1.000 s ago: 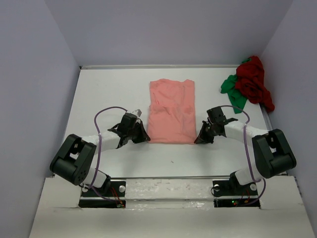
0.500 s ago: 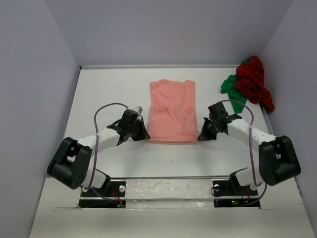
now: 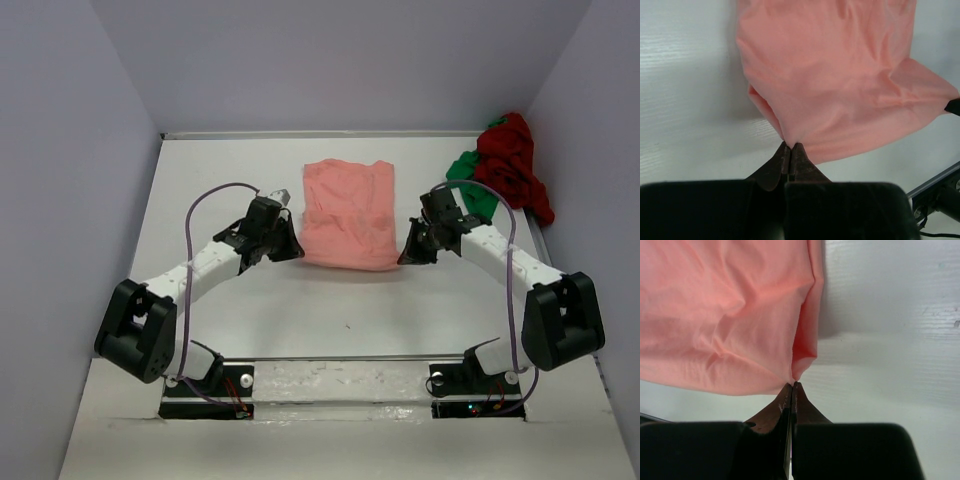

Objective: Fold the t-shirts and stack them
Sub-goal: Fold the tshirt

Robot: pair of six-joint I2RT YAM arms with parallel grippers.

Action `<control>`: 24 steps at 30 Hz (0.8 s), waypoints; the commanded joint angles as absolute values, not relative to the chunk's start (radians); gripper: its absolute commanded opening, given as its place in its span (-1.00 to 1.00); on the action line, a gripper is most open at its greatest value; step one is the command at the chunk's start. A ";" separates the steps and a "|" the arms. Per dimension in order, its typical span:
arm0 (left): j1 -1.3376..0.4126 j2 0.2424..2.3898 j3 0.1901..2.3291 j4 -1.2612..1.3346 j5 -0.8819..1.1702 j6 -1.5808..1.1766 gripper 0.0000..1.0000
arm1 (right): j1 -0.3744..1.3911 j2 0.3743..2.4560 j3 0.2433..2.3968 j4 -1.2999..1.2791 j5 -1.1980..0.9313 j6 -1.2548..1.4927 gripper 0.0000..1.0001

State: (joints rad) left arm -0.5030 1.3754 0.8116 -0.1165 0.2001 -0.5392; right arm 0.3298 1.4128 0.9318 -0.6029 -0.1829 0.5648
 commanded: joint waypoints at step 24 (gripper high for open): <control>-0.382 1.754 1.402 -0.232 0.176 -0.462 -1.00 | 0.333 1.724 1.566 -0.724 -0.149 0.436 -1.00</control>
State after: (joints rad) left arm -0.4026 1.6878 1.3041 -0.2432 0.1642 -0.4683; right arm 0.3294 1.6604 1.4445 -0.7185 -0.1646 0.4671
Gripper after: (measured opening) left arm 0.022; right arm 0.010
